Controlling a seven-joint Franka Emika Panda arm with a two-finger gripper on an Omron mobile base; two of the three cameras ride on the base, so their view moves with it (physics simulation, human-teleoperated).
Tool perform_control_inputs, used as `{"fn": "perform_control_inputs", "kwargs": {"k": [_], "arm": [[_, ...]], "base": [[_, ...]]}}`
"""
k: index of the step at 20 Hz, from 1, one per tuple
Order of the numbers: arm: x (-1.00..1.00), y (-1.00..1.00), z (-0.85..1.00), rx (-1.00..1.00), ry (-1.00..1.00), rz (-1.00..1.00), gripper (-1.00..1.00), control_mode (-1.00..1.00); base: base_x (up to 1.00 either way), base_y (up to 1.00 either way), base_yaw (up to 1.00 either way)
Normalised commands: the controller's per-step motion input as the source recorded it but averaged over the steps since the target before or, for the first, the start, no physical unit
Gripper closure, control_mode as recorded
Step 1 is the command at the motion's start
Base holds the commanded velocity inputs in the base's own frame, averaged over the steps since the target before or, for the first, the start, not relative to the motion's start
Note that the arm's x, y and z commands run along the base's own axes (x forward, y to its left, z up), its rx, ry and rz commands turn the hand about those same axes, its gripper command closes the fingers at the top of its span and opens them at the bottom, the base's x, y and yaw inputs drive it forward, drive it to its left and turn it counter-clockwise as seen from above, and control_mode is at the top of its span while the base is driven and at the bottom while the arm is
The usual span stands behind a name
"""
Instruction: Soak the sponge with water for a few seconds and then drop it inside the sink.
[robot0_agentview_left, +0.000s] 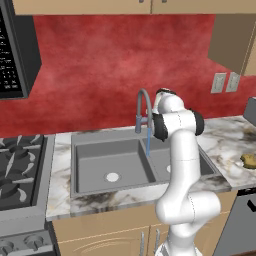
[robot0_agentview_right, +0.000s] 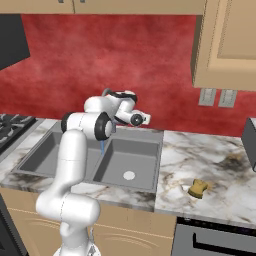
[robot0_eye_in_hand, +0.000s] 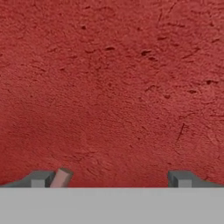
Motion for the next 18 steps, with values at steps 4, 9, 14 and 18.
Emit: {"fn": "perform_control_inputs", "kwargs": {"k": [4, 9, 14, 18], "arm": [[0.0, -0.38, 0.19, 0.0, 0.0, 0.0, -1.0, -1.0], [0.0, -0.28, 0.37, 0.0, 0.0, 0.0, -1.0, -1.0], [-0.01, -0.33, 0.36, 0.01, -0.02, 0.01, -1.0, -1.0], [-0.05, -0.24, 0.49, 0.02, -0.04, 0.03, -1.0, -1.0]], "base": [[0.0, 0.0, 0.0], [0.0, 0.0, 0.0], [0.0, 0.0, 0.0], [0.0, 0.0, 0.0]]}}
